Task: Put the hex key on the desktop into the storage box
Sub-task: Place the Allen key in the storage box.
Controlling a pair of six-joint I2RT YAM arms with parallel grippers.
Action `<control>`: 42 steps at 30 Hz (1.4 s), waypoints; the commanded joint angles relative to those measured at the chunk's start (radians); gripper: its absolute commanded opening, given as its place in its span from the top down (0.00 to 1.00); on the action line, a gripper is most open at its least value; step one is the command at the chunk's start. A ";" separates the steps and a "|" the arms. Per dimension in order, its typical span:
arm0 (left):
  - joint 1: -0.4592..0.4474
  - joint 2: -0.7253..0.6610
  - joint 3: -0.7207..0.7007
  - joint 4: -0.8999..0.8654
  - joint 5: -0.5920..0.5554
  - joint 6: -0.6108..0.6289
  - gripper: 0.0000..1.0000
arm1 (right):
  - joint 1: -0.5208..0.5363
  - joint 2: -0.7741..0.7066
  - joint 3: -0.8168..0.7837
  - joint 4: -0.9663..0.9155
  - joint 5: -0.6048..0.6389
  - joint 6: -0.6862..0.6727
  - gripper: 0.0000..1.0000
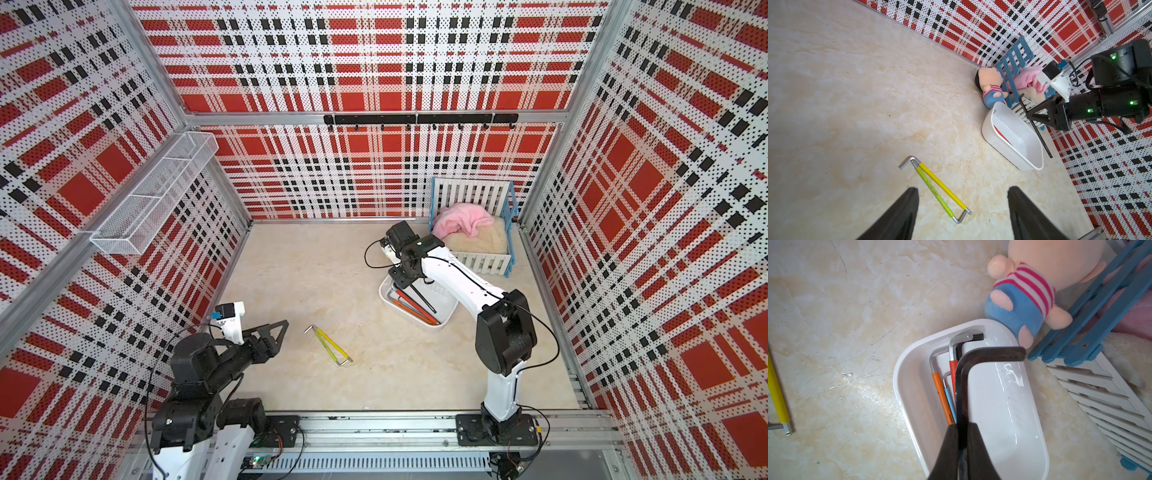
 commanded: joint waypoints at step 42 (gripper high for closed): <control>0.016 0.006 -0.009 0.024 0.004 0.010 0.27 | 0.021 0.161 -0.199 0.248 -0.038 -0.121 1.00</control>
